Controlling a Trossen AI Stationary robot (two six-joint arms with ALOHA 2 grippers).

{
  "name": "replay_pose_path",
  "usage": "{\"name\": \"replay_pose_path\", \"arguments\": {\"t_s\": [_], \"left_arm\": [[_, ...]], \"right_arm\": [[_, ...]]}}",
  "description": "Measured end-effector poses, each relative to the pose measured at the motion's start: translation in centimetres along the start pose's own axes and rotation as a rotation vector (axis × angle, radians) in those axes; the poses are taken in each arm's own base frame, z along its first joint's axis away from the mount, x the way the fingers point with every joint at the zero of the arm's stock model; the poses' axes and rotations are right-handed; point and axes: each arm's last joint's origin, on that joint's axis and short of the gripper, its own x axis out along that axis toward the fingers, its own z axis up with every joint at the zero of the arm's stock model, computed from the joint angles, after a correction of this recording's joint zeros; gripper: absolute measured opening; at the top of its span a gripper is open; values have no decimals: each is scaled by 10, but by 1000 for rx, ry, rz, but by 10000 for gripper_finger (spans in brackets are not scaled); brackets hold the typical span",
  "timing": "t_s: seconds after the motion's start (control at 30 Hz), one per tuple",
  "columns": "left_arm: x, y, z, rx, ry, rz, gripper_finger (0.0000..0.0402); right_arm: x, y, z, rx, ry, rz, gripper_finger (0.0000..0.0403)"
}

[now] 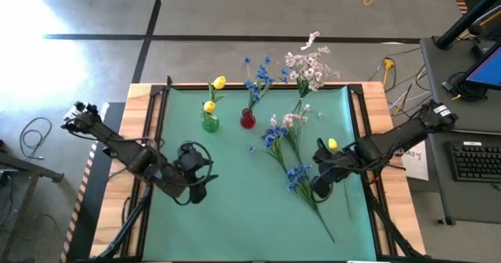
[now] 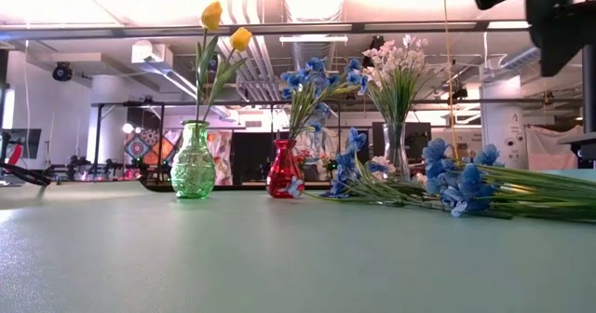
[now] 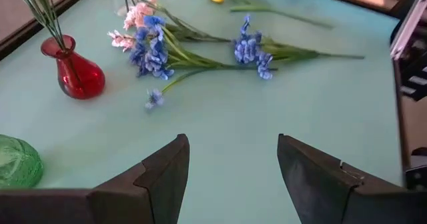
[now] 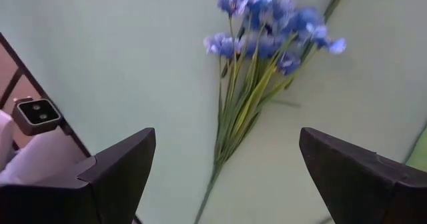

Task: Sort flowers into vase by color
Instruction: Put the bottom blue flower into the red vase

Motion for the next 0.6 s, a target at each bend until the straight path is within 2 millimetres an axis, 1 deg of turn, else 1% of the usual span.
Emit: {"name": "replay_pose_path", "arguments": {"t_s": [0.27, 0.6], "left_arm": [[16, -9, -7, 32, 31, 30, 213], [22, -13, -10, 40, 39, 41, 213]], "right_arm": [[5, 7, -17, 63, 31, -11, 364], [27, 15, -27, 114, 106, -88, 364]]}}
